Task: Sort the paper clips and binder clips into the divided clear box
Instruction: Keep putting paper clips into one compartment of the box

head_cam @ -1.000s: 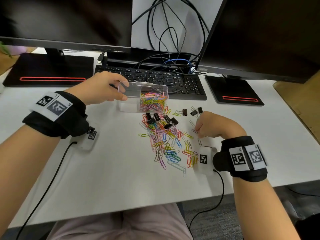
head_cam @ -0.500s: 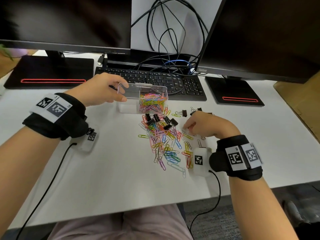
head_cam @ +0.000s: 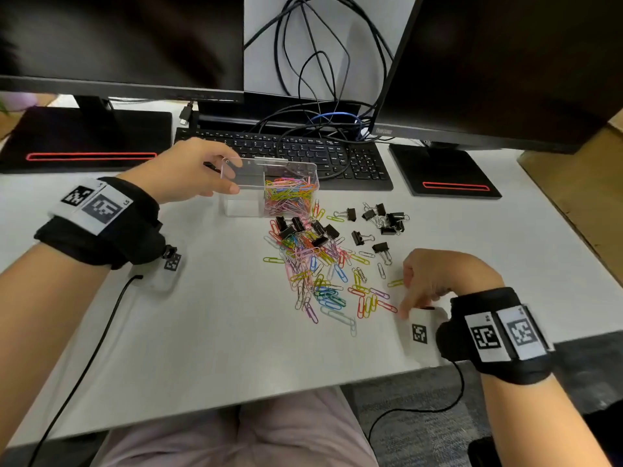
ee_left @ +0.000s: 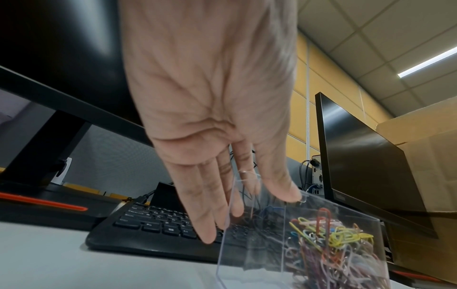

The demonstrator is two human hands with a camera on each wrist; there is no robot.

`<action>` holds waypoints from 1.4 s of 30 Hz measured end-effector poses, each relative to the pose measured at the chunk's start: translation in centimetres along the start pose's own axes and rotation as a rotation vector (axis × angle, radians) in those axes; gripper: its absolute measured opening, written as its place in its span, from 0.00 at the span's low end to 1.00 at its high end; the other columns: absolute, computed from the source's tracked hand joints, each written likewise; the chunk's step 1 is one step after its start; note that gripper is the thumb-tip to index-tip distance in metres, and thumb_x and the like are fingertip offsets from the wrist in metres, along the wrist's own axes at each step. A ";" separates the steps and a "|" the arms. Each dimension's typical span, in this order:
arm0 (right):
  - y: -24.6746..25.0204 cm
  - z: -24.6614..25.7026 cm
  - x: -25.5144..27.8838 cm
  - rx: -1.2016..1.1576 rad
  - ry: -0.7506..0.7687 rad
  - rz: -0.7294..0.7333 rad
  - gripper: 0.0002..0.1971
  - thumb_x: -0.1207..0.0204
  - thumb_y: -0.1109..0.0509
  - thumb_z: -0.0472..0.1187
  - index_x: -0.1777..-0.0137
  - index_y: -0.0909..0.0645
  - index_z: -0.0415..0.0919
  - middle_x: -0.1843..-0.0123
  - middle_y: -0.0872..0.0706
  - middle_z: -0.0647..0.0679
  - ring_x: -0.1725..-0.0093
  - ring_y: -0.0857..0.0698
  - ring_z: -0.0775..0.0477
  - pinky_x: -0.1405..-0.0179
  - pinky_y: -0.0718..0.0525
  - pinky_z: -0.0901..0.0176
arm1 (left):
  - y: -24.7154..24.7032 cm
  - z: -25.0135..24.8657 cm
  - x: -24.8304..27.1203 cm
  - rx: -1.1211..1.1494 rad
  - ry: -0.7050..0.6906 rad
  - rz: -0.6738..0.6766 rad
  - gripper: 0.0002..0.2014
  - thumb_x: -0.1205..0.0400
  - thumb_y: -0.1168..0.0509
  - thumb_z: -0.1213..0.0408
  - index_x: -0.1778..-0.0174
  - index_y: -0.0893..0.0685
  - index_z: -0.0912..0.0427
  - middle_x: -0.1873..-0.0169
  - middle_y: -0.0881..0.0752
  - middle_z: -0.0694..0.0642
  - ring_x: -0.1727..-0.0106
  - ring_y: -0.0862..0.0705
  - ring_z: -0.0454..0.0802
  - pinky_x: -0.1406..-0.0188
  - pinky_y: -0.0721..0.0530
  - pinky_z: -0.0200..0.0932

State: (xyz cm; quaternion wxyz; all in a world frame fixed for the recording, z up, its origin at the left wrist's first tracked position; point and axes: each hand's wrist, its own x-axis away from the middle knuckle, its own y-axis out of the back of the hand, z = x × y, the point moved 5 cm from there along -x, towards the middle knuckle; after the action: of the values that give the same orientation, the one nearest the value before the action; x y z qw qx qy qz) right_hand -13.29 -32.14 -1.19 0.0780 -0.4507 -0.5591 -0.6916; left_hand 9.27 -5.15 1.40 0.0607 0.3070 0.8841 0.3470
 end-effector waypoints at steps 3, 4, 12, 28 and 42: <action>-0.1 1.2 -0.7 0.078 0.032 -0.065 0.19 0.40 0.15 0.45 0.69 0.25 0.41 0.80 0.19 0.52 0.73 0.22 0.51 0.69 0.23 0.61 | 0.1 -0.1 0.1 -0.002 -0.003 0.001 0.20 0.24 0.24 0.65 0.36 0.17 0.53 0.46 0.15 0.54 0.48 0.14 0.56 0.47 0.13 0.50; 0.1 1.8 -0.7 0.103 0.041 -0.091 0.20 0.38 0.16 0.45 0.71 0.28 0.42 0.78 0.19 0.52 0.74 0.23 0.52 0.67 0.22 0.60 | 0.1 -0.1 0.1 -0.003 -0.002 0.001 0.20 0.24 0.24 0.65 0.36 0.17 0.53 0.46 0.15 0.55 0.48 0.14 0.55 0.47 0.13 0.49; 1.6 6.8 -1.7 -0.025 0.260 -0.202 0.07 0.32 0.22 0.35 0.62 0.15 0.31 0.66 0.11 0.42 0.63 0.12 0.43 0.55 0.13 0.52 | 0.0 -0.2 0.1 -0.013 0.001 0.004 0.21 0.24 0.25 0.66 0.35 0.17 0.53 0.45 0.15 0.55 0.46 0.14 0.55 0.52 0.14 0.45; 5.6 1.6 -4.7 -0.392 0.142 -0.508 0.22 0.20 0.38 0.29 0.25 0.25 0.39 0.30 0.21 0.37 0.34 0.20 0.36 0.44 0.24 0.56 | 0.1 0.0 0.1 -0.002 0.019 0.009 0.20 0.26 0.23 0.64 0.39 0.16 0.50 0.48 0.14 0.51 0.48 0.12 0.58 0.44 0.12 0.55; 5.7 0.8 -5.8 -0.356 0.242 -0.462 0.24 0.20 0.46 0.24 0.32 0.18 0.43 0.26 0.22 0.41 0.30 0.22 0.38 0.46 0.25 0.58 | -0.1 0.2 -0.1 0.006 0.007 -0.006 0.18 0.28 0.22 0.65 0.44 0.15 0.46 0.48 0.13 0.51 0.48 0.11 0.56 0.41 0.13 0.58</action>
State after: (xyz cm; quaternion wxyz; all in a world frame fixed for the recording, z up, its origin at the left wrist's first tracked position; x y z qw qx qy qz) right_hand -6.03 -35.81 -1.32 -0.0953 -0.2328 -0.5036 -0.8265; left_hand 9.41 -5.15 1.20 0.0580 0.3034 0.8862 0.3453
